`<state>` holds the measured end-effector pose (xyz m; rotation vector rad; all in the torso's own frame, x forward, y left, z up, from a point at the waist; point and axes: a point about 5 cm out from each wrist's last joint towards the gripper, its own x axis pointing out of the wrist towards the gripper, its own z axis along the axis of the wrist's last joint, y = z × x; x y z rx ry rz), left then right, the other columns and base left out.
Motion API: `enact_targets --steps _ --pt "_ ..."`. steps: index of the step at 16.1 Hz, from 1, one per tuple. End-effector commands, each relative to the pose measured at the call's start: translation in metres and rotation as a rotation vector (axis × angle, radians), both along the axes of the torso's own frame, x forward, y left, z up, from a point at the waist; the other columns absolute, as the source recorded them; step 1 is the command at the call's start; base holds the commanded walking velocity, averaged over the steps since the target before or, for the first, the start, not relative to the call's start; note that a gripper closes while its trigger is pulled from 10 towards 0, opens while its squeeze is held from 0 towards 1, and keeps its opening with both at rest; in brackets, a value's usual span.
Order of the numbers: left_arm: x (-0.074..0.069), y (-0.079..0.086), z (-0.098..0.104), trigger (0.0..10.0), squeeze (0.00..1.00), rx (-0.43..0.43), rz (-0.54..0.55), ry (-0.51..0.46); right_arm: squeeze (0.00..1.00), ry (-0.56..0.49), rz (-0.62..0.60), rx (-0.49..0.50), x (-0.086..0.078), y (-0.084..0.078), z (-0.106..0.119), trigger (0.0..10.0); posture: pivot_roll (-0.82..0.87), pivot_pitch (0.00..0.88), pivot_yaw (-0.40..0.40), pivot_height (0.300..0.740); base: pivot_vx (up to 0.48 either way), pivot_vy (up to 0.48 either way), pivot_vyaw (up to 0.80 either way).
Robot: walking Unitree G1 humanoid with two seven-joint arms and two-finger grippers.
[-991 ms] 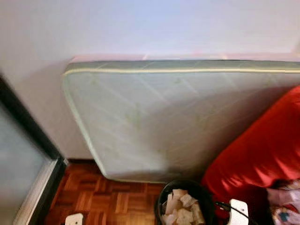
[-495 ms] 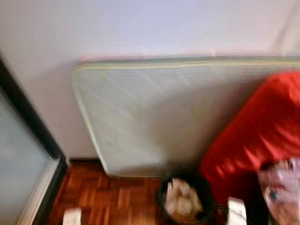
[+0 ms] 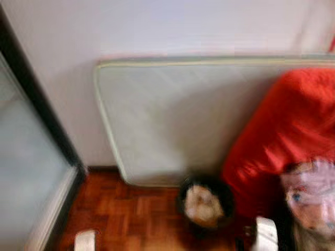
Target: Clean up the room
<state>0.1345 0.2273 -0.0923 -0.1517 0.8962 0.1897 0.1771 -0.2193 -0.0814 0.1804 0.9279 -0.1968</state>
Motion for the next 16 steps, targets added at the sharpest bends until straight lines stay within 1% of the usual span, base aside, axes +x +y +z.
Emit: enact_targets --steps 1,2,3,13,16 --pt "0.0103 0.004 0.0048 10.0 0.0 0.02 -0.01 -0.026 0.0 0.003 0.0 0.003 -0.0006 0.0014 -0.0006 10.0 0.1 0.0 -0.009 0.74 0.0 0.0 0.0" --pt "0.0104 0.0038 0.0047 10.0 0.0 0.019 -0.01 -0.026 0.0 0.006 -0.004 0.003 -0.0009 0.0013 -0.0008 10.0 0.1 0.0 -0.009 0.74 0.0 0.0 0.0" --pt "0.0104 0.0038 0.0047 10.0 0.0 0.02 -0.01 -0.025 0.0 0.006 -0.001 0.005 -0.0009 0.0015 -0.0008 10.0 0.1 0.0 -0.009 0.74 0.0 0.0 -0.69" --pt "0.0092 0.0072 0.0047 10.0 0.0 0.029 -0.025 -0.009 0.0 0.021 0.025 0.007 -0.0015 0.005 -0.002 10.0 0.1 0.0 0.013 0.74 0.0 0.0 -0.79" --pt "0.0091 0.0081 0.0049 10.0 0.0 0.041 -0.052 -0.003 0.0 0.023 0.026 0.009 -0.0021 0.0059 -0.0024 10.0 0.09 0.0 0.021 0.74 0.0 0.0 -0.79"
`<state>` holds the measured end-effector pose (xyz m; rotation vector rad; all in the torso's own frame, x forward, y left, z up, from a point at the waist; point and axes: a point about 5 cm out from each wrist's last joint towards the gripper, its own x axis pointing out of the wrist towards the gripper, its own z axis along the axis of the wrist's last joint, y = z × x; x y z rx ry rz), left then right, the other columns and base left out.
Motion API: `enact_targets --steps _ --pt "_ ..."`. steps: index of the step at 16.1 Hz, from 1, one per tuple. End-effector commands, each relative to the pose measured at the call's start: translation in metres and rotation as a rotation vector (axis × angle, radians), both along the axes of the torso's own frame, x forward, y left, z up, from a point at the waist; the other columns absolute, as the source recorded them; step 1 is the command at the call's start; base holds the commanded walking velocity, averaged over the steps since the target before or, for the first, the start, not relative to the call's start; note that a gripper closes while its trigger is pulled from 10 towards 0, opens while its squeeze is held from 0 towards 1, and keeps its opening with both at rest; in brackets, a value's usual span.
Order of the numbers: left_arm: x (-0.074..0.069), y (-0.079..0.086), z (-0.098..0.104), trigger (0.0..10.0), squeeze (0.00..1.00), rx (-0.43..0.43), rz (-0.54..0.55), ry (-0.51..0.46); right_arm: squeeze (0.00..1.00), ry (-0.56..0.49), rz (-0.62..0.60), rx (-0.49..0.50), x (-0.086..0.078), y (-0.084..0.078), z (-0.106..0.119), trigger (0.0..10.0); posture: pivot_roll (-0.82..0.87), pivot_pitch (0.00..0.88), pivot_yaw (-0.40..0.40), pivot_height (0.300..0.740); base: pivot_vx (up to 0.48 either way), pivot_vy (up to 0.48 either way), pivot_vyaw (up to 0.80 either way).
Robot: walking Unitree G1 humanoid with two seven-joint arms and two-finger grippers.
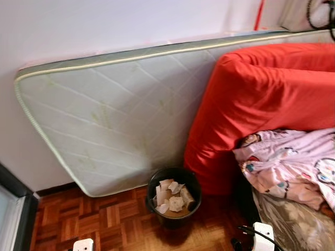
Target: Clean up the room
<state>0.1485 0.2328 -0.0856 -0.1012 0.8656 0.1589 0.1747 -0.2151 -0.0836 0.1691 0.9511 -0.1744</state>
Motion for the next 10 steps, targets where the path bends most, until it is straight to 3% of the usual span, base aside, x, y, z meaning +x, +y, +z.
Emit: enact_targets --steps 1,2,10 --pt "-0.0046 0.0021 -0.0016 10.0 0.0 0.01 -0.019 0.024 0.0 0.003 0.0 0.006 -0.0001 0.0015 -0.0004 10.0 0.09 0.0 0.02 0.74 0.0 -0.292 -0.79" --pt "-0.0047 0.002 -0.0016 10.0 0.0 0.012 -0.022 0.026 0.0 0.004 0.002 0.004 -0.0002 0.0014 -0.0004 10.0 0.09 0.0 0.02 0.74 0.0 -0.401 -0.79" --pt "-0.008 0.0013 -0.0034 10.0 0.0 0.003 -0.02 0.044 0.0 0.011 0.008 0.003 -0.0024 0.0014 -0.0014 10.0 0.08 0.0 0.023 0.74 0.0 0.0 -0.79"
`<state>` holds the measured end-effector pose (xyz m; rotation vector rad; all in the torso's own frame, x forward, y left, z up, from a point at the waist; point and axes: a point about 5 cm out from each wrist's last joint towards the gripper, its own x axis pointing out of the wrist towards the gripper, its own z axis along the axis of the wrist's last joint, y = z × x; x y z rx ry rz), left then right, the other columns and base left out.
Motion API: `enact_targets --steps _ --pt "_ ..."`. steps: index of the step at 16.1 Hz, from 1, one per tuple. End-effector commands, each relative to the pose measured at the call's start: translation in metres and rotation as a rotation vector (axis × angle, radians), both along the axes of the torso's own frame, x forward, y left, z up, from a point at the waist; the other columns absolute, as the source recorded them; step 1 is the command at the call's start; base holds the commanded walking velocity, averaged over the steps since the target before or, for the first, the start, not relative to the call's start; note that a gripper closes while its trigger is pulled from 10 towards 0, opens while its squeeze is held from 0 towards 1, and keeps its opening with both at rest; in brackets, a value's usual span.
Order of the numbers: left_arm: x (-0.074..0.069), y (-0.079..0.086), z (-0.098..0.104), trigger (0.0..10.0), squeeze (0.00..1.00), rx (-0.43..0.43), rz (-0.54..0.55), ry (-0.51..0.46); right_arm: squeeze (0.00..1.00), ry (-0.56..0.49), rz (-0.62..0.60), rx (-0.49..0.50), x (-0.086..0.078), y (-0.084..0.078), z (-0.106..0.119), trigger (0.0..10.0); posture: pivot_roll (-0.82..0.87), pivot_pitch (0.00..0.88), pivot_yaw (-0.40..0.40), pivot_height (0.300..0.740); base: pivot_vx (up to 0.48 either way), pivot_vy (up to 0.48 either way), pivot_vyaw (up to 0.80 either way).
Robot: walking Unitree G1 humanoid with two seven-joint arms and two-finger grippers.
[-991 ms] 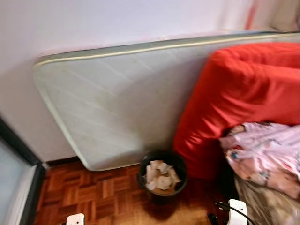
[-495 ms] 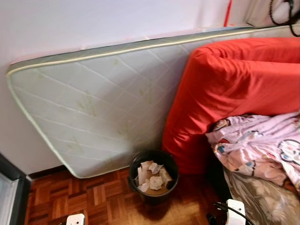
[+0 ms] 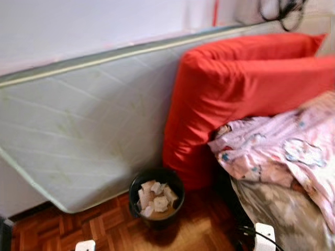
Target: Clean up the room
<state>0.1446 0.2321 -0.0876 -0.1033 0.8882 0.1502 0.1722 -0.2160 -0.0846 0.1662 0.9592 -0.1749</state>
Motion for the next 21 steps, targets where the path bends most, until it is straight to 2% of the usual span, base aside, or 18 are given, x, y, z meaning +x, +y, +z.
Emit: enact_targets --steps 1,4,18,21 --pt "-0.0041 0.0021 -0.0013 10.0 0.0 0.017 -0.025 0.023 0.0 0.004 0.007 0.006 -0.0003 0.0024 -0.0006 10.0 0.08 0.0 0.023 0.74 0.0 0.0 -0.78" --pt "-0.0042 0.0025 -0.0012 10.0 0.0 0.02 -0.028 0.023 0.0 0.005 0.008 0.007 -0.0005 0.0027 -0.0008 10.0 0.08 0.0 0.023 0.74 0.0 -0.375 -0.79" --pt "-0.0011 0.0034 0.0002 10.0 0.0 0.023 -0.028 0.016 0.0 -0.004 -0.002 0.012 0.0024 0.0027 0.0005 10.0 0.08 0.0 0.022 0.74 0.0 0.0 -0.78" --pt "-0.0002 0.003 0.0004 10.0 0.0 0.025 -0.031 0.015 0.0 -0.024 -0.01 0.012 0.0043 0.0021 0.0018 10.0 0.08 0.0 0.022 0.74 0.0 -0.325 0.0"
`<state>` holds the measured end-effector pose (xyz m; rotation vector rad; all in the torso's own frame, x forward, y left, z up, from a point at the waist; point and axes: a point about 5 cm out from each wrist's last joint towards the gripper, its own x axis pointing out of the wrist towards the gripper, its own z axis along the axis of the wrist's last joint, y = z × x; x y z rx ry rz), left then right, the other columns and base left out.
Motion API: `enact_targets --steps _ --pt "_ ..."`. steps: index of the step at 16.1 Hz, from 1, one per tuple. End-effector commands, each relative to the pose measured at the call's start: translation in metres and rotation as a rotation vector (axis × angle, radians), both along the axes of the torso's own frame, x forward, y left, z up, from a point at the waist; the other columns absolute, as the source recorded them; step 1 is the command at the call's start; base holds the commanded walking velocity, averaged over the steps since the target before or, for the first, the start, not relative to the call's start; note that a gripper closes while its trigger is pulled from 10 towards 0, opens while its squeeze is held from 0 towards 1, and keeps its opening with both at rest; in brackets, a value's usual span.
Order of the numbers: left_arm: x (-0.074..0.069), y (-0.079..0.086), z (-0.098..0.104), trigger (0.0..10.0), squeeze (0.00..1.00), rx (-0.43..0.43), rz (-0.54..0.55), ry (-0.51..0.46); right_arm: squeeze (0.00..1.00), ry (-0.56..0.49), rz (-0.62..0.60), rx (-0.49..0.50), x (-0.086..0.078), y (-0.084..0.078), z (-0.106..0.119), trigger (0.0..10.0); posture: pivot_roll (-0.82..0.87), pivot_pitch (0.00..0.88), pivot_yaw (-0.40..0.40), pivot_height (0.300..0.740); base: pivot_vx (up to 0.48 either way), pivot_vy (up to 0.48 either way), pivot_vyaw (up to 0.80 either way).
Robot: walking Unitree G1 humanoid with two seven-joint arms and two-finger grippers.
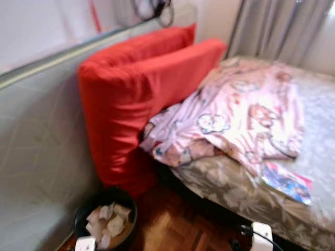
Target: Clean up the room
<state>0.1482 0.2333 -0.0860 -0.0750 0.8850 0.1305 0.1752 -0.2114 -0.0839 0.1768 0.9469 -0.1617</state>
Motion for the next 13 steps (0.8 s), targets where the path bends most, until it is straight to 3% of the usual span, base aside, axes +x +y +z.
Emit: enact_targets --steps 1,13 --pt "-0.0031 0.0014 -0.0012 10.0 0.0 0.007 0.001 0.017 0.0 -0.008 -0.01 -0.007 0.0019 -0.003 0.0015 10.0 0.07 0.0 0.022 0.74 0.0 -0.345 0.0" --pt "-0.0011 0.0005 -0.0007 10.0 0.0 0.005 0.002 0.013 0.0 -0.004 -0.022 -0.013 0.0027 -0.0039 0.0018 10.0 0.06 0.0 0.025 0.74 0.0 -0.388 -0.04"
